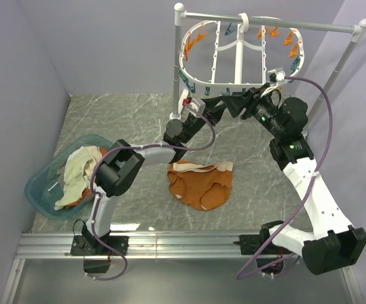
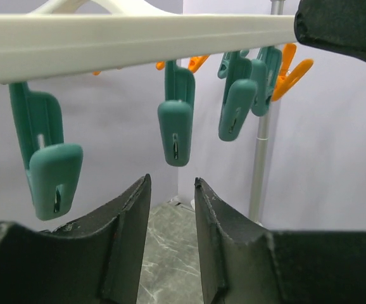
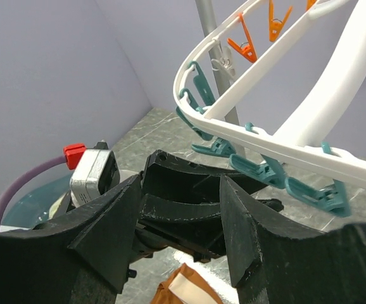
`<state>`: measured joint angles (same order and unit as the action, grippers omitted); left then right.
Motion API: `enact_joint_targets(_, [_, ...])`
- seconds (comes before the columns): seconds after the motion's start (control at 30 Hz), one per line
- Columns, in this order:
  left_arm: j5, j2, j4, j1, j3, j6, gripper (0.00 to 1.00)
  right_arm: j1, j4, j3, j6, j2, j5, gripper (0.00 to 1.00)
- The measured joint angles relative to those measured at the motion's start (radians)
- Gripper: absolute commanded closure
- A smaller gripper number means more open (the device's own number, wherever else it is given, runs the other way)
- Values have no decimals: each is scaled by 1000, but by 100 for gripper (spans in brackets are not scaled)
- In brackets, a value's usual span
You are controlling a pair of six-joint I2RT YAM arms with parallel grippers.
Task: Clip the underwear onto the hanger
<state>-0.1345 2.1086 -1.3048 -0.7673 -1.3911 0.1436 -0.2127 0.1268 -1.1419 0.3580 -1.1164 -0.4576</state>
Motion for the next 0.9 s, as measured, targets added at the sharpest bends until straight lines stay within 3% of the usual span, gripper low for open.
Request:
enact_joint_targets(0.2, [0, 0, 0, 0, 0, 0, 53, 0, 0, 0, -1, 0, 0, 40])
enact_joint_targets(0.9, [-1, 0, 0, 0, -18, 8, 50, 0, 0, 0, -7, 0, 0, 40])
